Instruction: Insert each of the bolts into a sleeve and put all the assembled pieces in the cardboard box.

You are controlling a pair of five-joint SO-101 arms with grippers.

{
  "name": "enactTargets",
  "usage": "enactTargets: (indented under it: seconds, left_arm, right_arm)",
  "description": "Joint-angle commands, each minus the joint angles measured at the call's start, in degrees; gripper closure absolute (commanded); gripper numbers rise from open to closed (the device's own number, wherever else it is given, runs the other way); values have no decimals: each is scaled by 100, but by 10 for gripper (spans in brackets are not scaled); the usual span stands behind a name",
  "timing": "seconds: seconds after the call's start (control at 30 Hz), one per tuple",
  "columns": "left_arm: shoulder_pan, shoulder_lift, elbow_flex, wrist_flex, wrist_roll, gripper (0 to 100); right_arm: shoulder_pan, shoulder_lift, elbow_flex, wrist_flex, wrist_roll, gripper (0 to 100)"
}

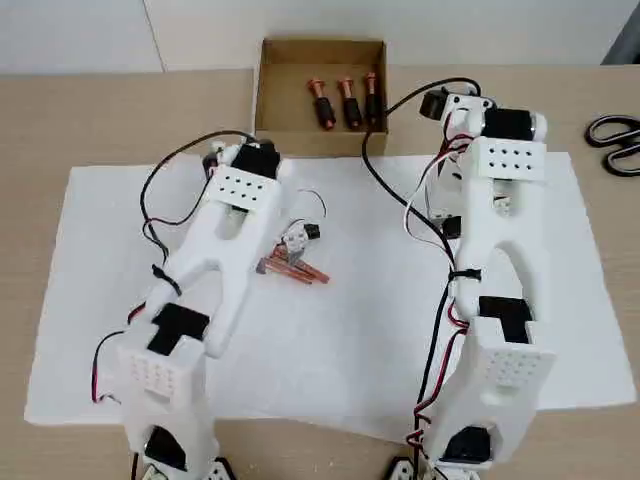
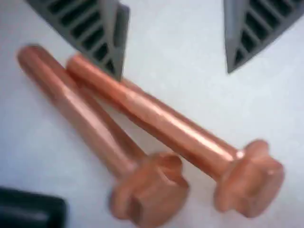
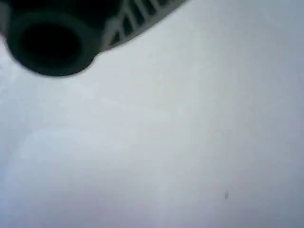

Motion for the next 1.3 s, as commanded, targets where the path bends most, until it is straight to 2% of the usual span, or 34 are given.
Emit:
enactTargets:
  seconds: [0.0, 0.23, 0.53, 0.73, 0.97, 1.03, 1.1, 1.27]
  left_arm:
    - [-141, 158, -198, -158, 193, 867]
    - [-492, 290, -198, -422, 404, 867]
    - [-466, 316, -189, -563, 404, 867]
    - [-466, 316, -189, -571, 378, 997]
    - [-466, 316, -171, -571, 352, 989]
    - [-466, 316, -189, -571, 35, 989]
    - [-466, 273, -198, -571, -607, 989]
    - [-571, 264, -453, -431, -3200, 987]
  right_arm:
    - [22, -409, -26, 48, 0, 992]
    - [22, -400, -26, 48, 0, 992]
    - [22, -400, -26, 48, 0, 992]
    - [22, -400, -26, 48, 0, 992]
    - [22, -400, -26, 48, 0, 992]
    - [22, -400, -26, 48, 0, 992]
    - [22, -400, -26, 48, 0, 992]
    - [22, -400, -26, 48, 0, 992]
